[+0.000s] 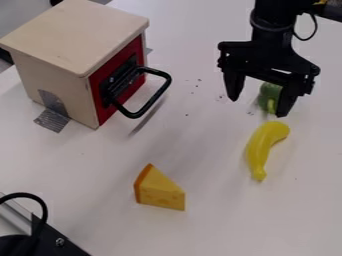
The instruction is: Open the drawer
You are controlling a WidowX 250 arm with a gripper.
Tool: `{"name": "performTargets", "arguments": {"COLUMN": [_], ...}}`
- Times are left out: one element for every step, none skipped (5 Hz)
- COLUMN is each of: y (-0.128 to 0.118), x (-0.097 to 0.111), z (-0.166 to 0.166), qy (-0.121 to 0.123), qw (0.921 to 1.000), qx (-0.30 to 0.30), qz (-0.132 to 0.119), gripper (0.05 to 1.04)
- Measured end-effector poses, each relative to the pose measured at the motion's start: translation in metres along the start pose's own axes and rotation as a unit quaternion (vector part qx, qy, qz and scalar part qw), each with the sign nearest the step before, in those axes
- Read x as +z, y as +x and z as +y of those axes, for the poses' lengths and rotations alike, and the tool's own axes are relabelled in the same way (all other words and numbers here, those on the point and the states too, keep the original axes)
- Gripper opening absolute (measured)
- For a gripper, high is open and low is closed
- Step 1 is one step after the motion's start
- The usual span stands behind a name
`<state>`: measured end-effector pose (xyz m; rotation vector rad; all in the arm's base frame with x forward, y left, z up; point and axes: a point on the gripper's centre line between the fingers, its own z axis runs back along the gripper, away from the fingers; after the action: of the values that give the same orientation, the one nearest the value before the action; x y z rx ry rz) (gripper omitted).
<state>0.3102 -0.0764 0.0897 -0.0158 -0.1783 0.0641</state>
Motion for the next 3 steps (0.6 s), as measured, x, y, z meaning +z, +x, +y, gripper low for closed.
{"name": "performTargets", "arguments": {"y": [-0.005, -0.003, 0.006], "x": [-0.009, -0.011, -0.012], "z": [0.001, 0.009, 0.035], "qy": [0.004, 0.002, 0.011], "qw": [0.9999, 0.9997, 0.9991], "qx": [0.0, 0.012, 0.04], "qz": [0.016, 0.019, 0.012], "gripper": [1.0, 1.0, 1.0]}}
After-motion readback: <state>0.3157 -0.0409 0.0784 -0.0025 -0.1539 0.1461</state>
